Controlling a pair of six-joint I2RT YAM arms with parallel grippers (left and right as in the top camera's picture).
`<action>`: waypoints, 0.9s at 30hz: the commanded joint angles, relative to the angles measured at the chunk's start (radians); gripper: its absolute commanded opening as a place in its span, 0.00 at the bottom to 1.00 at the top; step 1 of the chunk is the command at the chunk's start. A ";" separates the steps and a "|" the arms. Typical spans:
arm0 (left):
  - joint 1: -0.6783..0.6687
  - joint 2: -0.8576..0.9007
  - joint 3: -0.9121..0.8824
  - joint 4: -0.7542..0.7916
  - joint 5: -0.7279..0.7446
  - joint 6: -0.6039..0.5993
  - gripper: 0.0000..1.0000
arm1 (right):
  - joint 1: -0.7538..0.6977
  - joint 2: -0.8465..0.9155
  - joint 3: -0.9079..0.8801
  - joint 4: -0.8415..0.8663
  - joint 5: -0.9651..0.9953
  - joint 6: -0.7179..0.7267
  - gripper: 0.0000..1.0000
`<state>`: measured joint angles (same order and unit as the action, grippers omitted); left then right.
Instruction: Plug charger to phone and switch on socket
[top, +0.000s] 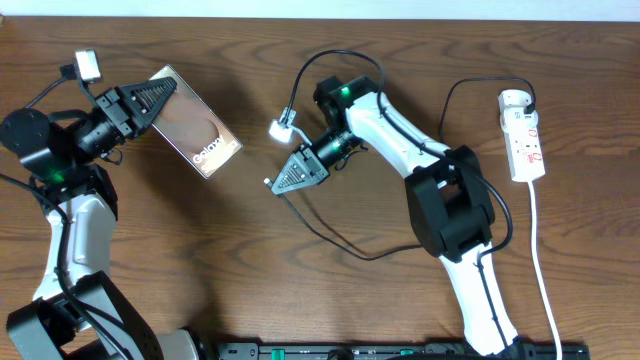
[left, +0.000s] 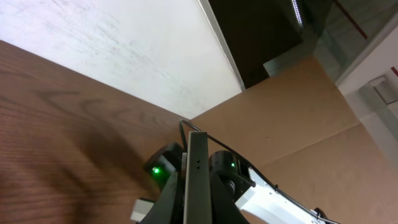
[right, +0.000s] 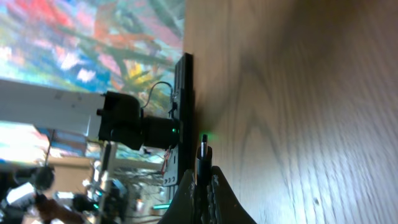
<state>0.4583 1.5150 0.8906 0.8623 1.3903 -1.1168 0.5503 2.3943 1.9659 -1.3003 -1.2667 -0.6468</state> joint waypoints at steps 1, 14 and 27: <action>0.003 -0.011 -0.003 0.007 0.015 0.021 0.07 | 0.029 0.001 -0.004 -0.005 -0.082 -0.144 0.01; 0.003 -0.011 -0.003 0.007 -0.019 0.037 0.07 | 0.037 -0.013 0.002 -0.002 -0.296 -0.143 0.01; -0.056 -0.011 -0.003 -0.060 -0.079 0.074 0.07 | 0.043 -0.101 0.025 0.037 -0.296 -0.143 0.01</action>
<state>0.4232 1.5150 0.8906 0.8143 1.3460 -1.0756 0.5869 2.3631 1.9663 -1.2743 -1.5208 -0.7685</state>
